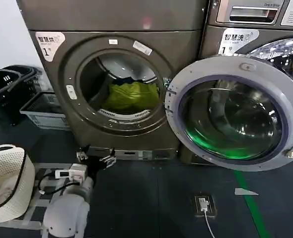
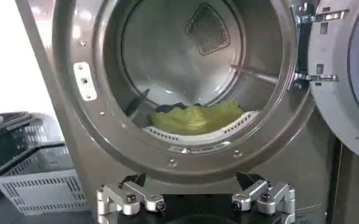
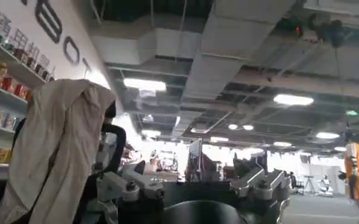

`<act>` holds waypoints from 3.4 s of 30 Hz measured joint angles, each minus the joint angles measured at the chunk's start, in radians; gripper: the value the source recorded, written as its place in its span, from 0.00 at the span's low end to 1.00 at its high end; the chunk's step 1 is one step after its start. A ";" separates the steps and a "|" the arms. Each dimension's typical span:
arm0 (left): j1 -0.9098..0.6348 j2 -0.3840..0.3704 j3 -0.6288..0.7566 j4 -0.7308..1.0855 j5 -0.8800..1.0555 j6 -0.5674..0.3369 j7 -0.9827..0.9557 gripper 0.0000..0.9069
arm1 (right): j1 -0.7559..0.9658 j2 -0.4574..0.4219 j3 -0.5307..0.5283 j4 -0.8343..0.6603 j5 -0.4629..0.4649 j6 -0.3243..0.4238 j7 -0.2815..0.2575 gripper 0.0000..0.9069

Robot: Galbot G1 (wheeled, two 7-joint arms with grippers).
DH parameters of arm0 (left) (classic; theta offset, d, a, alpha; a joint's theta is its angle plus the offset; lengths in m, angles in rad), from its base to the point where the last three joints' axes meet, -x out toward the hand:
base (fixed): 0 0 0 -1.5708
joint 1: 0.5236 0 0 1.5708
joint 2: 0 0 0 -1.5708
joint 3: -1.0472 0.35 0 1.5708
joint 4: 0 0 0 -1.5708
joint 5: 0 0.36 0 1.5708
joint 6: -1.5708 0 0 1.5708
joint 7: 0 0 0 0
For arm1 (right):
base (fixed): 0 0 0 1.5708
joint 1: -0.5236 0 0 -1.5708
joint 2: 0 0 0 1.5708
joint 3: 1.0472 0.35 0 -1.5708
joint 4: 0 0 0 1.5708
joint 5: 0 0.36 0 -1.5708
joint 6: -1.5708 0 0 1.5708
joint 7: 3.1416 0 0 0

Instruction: Grasp the clothes from the dryer.

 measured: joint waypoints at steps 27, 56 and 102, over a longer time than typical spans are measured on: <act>0.004 -0.004 0.009 0.007 0.027 0.000 0.004 1.00 | 0.001 0.006 -0.005 -0.004 -0.009 0.010 0.004 1.00; 0.006 -0.004 0.009 0.002 0.026 0.000 0.004 1.00 | 0.003 0.012 -0.014 -0.012 -0.011 0.015 0.005 1.00; -0.209 -0.018 -0.006 0.217 0.017 0.000 -0.021 1.00 | 0.006 0.018 -0.067 -0.011 -0.021 0.076 0.002 1.00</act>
